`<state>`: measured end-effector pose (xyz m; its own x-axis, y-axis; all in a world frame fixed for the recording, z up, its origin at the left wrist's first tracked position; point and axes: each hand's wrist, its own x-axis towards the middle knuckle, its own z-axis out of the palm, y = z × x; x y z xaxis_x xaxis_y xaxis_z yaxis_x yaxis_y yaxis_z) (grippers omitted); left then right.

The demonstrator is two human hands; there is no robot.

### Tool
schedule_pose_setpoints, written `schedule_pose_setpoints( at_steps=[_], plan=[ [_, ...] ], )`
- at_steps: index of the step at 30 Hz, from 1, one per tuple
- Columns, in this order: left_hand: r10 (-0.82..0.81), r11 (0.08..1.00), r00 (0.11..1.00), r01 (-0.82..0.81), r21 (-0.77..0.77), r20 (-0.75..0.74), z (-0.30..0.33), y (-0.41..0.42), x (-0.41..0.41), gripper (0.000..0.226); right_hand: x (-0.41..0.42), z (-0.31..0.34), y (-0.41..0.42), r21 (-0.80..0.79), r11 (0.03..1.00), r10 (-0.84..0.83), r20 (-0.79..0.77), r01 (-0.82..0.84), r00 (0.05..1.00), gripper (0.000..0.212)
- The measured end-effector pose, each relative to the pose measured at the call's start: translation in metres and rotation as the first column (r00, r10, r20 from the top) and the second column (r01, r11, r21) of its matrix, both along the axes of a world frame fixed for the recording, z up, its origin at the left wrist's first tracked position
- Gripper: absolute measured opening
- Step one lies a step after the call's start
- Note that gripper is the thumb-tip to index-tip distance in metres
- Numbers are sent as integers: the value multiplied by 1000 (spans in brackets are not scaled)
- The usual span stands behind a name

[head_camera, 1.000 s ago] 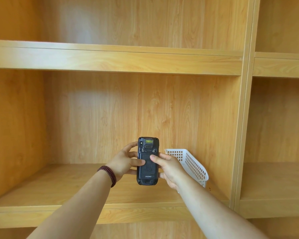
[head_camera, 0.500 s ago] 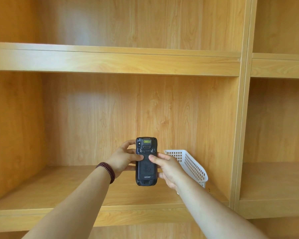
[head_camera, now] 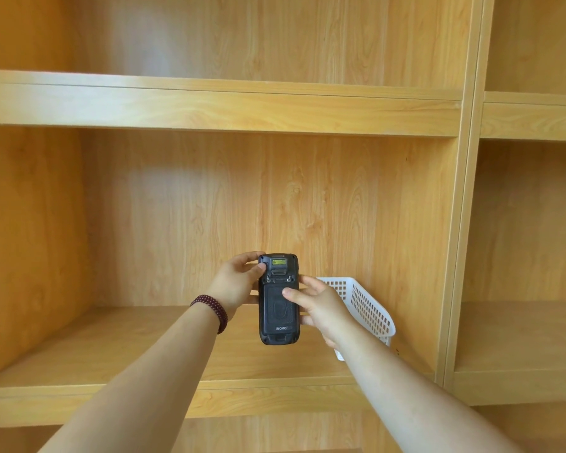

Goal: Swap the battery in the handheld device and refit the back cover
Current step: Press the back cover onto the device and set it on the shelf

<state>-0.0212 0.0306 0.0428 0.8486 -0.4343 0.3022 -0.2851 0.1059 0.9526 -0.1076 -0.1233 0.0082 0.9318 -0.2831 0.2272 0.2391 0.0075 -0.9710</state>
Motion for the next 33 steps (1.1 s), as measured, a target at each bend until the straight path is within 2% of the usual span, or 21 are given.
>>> schedule_pose_setpoints(
  at_steps=[2,5,8,12,22,33],
  plan=[
    [14,1000,1000,-14,-6,3,0,0,1,27,0,1,-2,-50,997,-60,32,61,998,51],
    [28,1000,1000,-28,-4,-1,-1,0,2,28,0,1,-6,-201,974,-83,120,106,989,42],
    [30,1000,1000,-30,1,-5,-4,-1,2,28,-1,1,-8,-436,889,-82,157,143,984,34],
    [30,1000,1000,-30,4,0,-5,-2,4,28,-2,3,-10,-558,816,-61,174,149,983,30],
    [33,999,999,-33,13,11,-6,-4,2,28,-1,13,-17,-666,735,-45,139,127,989,28],
    [41,999,999,-41,-4,14,-10,-5,0,28,0,14,-15,-607,785,-69,113,124,991,27]
  ],
)
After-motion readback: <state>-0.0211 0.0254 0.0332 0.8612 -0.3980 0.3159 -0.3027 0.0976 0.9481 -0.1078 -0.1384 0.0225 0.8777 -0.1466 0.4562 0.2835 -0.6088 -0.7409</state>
